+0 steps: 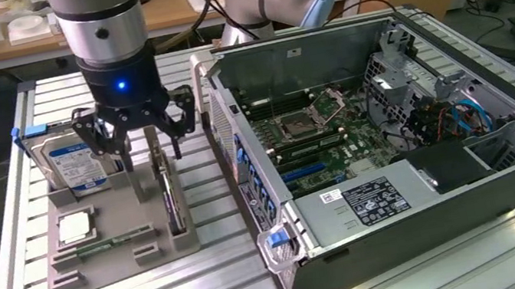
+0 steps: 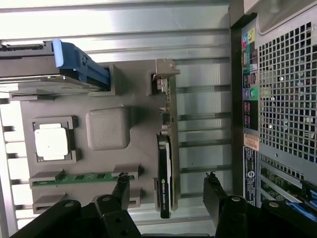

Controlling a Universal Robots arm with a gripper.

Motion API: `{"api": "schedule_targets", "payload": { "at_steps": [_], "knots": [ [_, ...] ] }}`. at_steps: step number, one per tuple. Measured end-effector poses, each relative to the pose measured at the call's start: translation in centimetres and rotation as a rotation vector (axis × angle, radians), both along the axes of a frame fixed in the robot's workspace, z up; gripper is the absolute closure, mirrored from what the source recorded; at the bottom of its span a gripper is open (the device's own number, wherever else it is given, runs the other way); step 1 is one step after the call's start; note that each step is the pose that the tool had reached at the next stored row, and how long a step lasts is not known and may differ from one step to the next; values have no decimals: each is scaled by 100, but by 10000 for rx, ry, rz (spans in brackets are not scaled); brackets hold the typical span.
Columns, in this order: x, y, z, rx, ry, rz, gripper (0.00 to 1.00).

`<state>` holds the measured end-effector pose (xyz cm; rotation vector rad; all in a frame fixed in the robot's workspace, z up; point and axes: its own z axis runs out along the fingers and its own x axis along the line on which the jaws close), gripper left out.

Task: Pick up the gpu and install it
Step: 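Pick up the gpu and move the gpu toward the slot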

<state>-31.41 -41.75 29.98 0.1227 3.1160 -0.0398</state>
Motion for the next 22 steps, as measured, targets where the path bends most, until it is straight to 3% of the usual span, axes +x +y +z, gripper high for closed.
{"api": "schedule_targets", "payload": {
  "at_steps": [9, 22],
  "knots": [
    [0, 0, -44, 1, -2, 0, 29],
    [0, -12, -276, -1, 2, 0, 29]
  ]
}}
